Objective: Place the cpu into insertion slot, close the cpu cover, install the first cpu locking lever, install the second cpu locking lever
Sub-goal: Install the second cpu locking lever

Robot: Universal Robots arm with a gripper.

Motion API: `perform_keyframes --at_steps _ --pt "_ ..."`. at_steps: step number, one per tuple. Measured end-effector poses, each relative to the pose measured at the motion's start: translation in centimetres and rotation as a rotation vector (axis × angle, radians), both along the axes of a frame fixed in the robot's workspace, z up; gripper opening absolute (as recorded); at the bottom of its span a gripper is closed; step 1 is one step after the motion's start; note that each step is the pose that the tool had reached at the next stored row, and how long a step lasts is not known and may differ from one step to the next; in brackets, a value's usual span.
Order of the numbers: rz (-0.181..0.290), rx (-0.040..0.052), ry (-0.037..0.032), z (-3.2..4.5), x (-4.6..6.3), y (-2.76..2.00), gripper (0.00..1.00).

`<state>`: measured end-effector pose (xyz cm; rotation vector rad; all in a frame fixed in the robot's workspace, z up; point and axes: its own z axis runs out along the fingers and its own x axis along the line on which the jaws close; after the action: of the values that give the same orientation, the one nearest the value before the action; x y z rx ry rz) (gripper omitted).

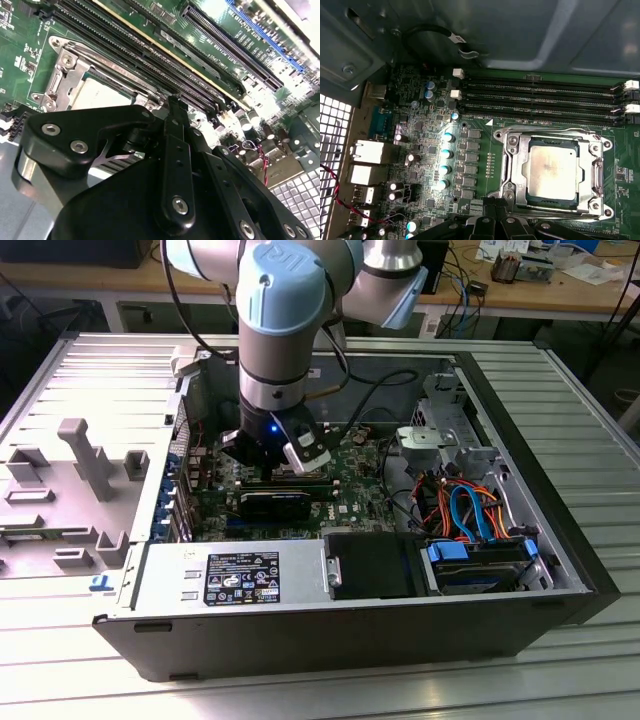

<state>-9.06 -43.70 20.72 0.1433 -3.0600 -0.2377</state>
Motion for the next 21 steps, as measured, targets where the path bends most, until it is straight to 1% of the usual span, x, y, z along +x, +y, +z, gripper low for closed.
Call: perform_keyframes --at_steps 2,7,9,11,16,18,21 --pt "0.000 0.0073 0.0000 -0.06 0.01 0.01 0.11" --pt "0.000 0.0204 0.0001 -0.21 0.00 0.00 0.11" --pt "0.000 0.0324 0.0000 -0.28 0.01 0.00 0.11" --pt "0.000 0.0402 0.0000 -0.33 0.00 0.01 0.11" --pt "0.000 0.0525 0.0000 -0.52 0.00 -0.04 0.11" --pt "0.000 0.0551 -0.0001 -0.64 0.00 -0.06 0.11" --pt "0.000 0.0564 0.0003 -0.79 -0.01 -0.10 0.11"
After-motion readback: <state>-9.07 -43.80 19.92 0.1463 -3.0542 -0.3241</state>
